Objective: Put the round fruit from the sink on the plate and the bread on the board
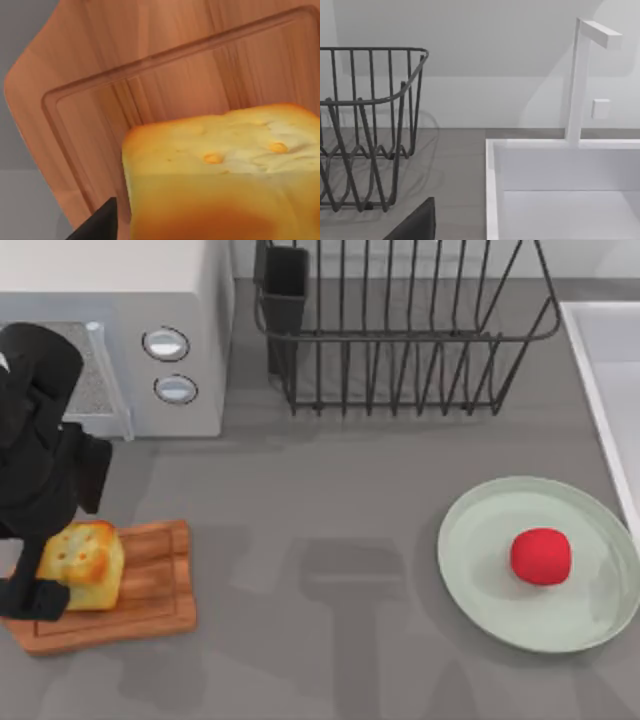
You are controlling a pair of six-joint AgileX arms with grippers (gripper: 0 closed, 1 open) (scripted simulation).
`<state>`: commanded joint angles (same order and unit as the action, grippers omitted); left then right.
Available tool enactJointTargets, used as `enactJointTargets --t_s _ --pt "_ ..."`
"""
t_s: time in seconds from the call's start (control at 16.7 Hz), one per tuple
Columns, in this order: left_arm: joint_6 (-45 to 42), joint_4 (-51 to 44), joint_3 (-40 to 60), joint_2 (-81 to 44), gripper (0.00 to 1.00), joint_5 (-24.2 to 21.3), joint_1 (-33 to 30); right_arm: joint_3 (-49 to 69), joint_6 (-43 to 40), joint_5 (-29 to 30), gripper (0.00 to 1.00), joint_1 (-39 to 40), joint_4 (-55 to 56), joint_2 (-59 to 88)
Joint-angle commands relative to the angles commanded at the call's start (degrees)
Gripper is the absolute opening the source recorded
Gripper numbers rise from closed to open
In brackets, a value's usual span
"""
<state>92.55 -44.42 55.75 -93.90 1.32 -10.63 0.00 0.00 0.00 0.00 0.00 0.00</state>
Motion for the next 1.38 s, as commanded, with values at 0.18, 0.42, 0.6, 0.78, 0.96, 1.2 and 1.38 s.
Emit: enactJointTargets --t_s 0.18,0.42,0.6,0.78,0.96,1.2,1.38 --pt "-11.19 5.43 -6.56 11.26 1.0 -0.11 1.24 0.0 0.0 0.0 1.0 0.0 0.0 0.0" --pt "-32.24 13.98 -19.05 32.49 1.0 -0.59 3.4 0.0 0.0 0.0 1.0 0.0 0.0 0.0" --pt "-50.5 20.94 -29.82 51.03 1.0 -0.99 5.27 0.0 0.0 0.0 1.0 0.0 0.0 0.0" --pt "-67.91 28.35 -40.1 68.66 1.0 -1.25 7.16 0.0 0.0 0.0 1.0 0.0 0.0 0.0" --pt "-81.4 35.74 -48.43 82.4 1.0 -1.34 8.86 0.0 0.0 0.0 1.0 0.0 0.0 0.0" --pt "-91.18 43.14 -54.84 92.47 1.0 -1.32 10.38 0.0 0.0 0.0 1.0 0.0 0.0 0.0" --pt "-92.55 44.42 -55.75 93.9 1.0 -1.31 10.62 0.0 0.0 0.0 1.0 0.0 0.0 0.0"
